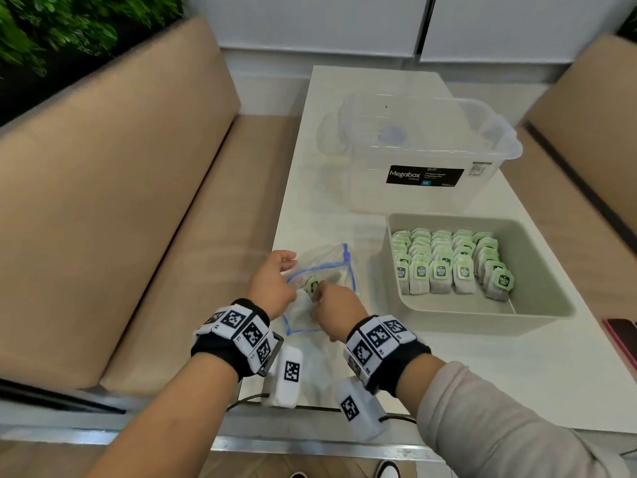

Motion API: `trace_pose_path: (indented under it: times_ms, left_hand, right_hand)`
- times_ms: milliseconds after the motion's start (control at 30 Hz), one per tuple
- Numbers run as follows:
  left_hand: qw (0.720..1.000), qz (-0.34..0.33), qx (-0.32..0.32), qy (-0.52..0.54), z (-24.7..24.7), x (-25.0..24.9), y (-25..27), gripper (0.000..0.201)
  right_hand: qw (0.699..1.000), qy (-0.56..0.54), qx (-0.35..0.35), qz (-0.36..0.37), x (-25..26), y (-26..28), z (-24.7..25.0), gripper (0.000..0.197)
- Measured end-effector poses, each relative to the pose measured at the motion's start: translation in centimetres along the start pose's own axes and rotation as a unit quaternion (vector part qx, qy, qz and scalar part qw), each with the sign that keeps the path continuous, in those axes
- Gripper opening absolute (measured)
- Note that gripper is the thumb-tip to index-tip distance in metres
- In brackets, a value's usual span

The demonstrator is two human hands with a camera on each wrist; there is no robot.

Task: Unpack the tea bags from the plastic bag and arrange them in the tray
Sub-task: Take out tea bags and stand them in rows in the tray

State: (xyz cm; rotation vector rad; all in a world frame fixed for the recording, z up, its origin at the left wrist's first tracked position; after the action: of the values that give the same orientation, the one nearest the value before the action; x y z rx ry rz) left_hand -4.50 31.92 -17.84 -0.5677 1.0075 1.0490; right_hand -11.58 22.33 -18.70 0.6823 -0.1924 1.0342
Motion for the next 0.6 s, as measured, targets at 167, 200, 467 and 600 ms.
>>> trace_pose_path:
  times_ms: [167,200,467,600]
  left_hand:
    - [0.999,0.005,0.021,-0.042,-0.3,0.8,-0.4,0.049]
    - [0.998,0.005,0.029,-0.050,-0.5,0.8,-0.4,0.048]
    - [0.996,0.003,0.056,-0.074,-0.8,1.1,-0.7,0.049]
    - [0.995,0.004,0.061,-0.079,-0.7,0.9,-0.6,0.050]
  right_hand:
    - [0.989,0.073,-0.121,0.046,0.6,-0.2,2.2,0.039]
    - [0.987,0.100,-0.114,0.060,0.9,-0.3,1.9,0.042]
    - [0.957,0.242,-0.108,0.120,2.1,-0.7,1.1,0.033]
    - [0.958,0.238,-0.110,0.119,2.2,-1.0,1.2,0.029]
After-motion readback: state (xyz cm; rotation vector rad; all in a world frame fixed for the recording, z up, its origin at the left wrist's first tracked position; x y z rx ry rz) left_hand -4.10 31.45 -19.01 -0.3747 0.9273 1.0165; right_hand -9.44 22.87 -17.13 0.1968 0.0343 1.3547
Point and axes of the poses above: each hand's wrist, its own y-axis away from the middle knuckle, its own z-axis out of the back of the hand, x = y × z, the point moved 9 cm from there along -y, towards the middle knuckle, and after that the axes turned 8 degrees about -z, right-handed, at the moved point
